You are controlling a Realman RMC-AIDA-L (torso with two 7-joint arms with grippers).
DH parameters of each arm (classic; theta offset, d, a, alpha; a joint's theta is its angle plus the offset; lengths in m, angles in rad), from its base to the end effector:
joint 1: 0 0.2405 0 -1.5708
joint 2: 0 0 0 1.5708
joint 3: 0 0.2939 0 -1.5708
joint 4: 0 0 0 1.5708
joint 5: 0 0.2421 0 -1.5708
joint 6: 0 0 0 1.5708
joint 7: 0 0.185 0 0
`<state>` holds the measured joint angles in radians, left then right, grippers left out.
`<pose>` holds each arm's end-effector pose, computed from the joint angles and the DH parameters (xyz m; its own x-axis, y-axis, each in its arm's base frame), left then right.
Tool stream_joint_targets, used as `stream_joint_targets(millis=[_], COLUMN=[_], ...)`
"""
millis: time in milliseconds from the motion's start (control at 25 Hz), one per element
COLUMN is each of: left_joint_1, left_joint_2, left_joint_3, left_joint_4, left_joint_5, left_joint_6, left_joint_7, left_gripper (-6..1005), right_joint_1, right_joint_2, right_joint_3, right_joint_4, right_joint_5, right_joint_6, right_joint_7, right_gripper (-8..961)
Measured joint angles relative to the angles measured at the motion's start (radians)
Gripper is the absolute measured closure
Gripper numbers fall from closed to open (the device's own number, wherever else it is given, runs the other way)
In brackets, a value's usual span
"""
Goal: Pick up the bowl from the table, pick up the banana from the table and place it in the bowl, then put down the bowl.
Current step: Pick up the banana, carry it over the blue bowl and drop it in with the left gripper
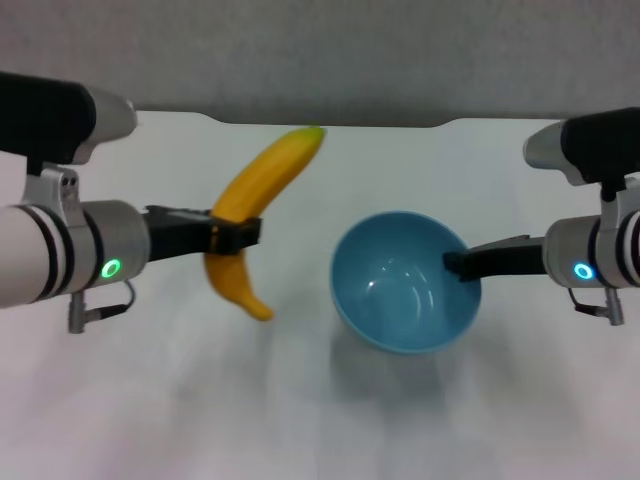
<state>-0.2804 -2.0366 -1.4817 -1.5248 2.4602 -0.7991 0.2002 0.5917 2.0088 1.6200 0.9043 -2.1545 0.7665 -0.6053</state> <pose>-0.2065 0.4311 -0.0488 0.6529 0.5961 0.4673 0.7492 -0.4176 -0.5141 0.2609 0.4841 -0.0918 0.6492 -0.6886 -0.3230 -0.7429 -0.4830 -0.4635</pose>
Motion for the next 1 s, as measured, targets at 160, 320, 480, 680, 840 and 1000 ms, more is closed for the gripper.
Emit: stream_joint_targets(millis=[160, 320, 480, 680, 840, 1000], left_joint_1=[-0.006, -0.014, -0.017, -0.042, -0.058, -0.076], left_joint_2=[-0.001, -0.004, -0.004, -0.005, -0.004, -0.005], left_joint_3=[0.000, 0.007, 0.009, 0.026, 0.026, 0.025], left_joint_4=[-0.002, 0.043, 0.078, 0.167, 0.225, 0.274], left_joint_5=[-0.167, -0.328, -0.462, -0.625, -0.701, -0.750], left_joint_6=[0.019, 0.066, 0.092, 0.121, 0.133, 0.145], left_joint_7=[0.089, 0.200, 0.293, 0.411, 0.477, 0.524], left_gripper=[470, 469, 467, 466, 465, 463], right_joint_1=[0.011, 0.029, 0.042, 0.046, 0.059, 0.070], right_joint_2=[0.001, 0.001, 0.000, 0.001, 0.001, 0.000], right_joint_3=[-0.007, -0.009, -0.009, -0.022, -0.032, -0.034], right_joint_4=[-0.023, -0.049, -0.077, -0.084, -0.084, -0.085], right_joint_5=[0.097, 0.132, 0.155, 0.191, 0.218, 0.232], right_joint_6=[-0.015, -0.016, -0.019, -0.023, -0.017, -0.014], right_joint_7=[-0.045, -0.057, -0.060, -0.065, -0.071, -0.072], right_gripper=[921, 921, 921, 921, 921, 921])
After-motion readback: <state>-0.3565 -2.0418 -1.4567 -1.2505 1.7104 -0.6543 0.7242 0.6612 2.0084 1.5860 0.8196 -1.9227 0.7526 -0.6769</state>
